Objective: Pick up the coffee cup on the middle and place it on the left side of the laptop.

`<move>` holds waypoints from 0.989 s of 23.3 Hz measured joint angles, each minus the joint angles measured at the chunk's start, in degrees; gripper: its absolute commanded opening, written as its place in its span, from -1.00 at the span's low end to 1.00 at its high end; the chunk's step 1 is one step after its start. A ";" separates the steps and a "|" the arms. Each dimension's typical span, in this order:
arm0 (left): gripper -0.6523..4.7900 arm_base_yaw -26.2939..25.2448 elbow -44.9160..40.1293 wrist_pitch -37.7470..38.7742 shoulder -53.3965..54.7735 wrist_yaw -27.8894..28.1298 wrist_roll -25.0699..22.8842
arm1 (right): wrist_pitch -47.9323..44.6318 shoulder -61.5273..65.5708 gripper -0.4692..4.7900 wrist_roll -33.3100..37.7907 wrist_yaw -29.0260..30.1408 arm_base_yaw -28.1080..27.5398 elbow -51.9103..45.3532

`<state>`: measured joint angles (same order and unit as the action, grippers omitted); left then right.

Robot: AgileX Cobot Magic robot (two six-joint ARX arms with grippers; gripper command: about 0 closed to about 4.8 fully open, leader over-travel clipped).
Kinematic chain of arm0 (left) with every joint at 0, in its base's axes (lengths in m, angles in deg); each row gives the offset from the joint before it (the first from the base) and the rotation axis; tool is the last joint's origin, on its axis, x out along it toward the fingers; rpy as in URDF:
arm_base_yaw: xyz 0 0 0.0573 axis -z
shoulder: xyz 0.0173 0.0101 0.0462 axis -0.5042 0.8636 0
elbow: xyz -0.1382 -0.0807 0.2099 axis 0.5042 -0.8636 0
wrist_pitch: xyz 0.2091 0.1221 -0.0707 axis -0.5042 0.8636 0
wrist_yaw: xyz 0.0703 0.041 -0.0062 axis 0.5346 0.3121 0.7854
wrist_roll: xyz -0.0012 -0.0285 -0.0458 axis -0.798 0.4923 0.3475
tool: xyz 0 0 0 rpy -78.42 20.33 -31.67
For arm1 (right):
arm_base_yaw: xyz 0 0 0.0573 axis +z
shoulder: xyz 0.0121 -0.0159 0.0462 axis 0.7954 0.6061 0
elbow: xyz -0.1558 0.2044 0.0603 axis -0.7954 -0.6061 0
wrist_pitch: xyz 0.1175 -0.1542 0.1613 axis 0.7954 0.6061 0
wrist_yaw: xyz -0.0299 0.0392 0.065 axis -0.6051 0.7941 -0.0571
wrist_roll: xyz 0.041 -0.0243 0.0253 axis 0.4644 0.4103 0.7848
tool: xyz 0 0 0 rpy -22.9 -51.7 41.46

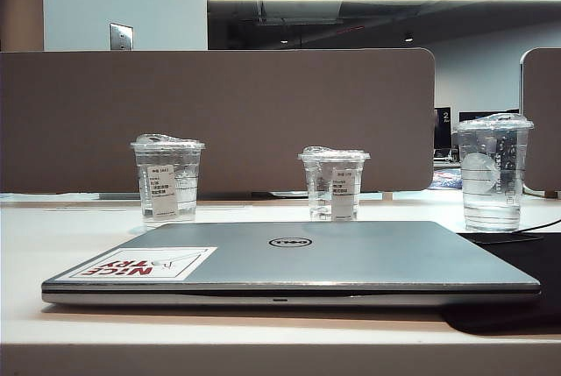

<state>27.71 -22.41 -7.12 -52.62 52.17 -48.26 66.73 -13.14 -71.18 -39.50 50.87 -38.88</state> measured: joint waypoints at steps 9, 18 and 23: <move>-0.78 0.00 0.00 0.00 0.02 0.00 0.00 | 0.00 0.00 -0.84 0.00 0.02 0.00 0.00; -0.78 0.00 0.00 -0.09 0.02 -0.04 0.52 | 0.00 6.21 -0.84 0.00 -0.04 12.98 0.00; -0.78 0.00 0.00 -6.36 0.02 -7.08 11.69 | 0.02 10.38 -0.84 0.00 -0.02 21.64 0.00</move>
<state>27.71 -22.41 -13.48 -52.60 45.08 -36.57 66.75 -2.76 -71.18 -39.52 72.51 -38.88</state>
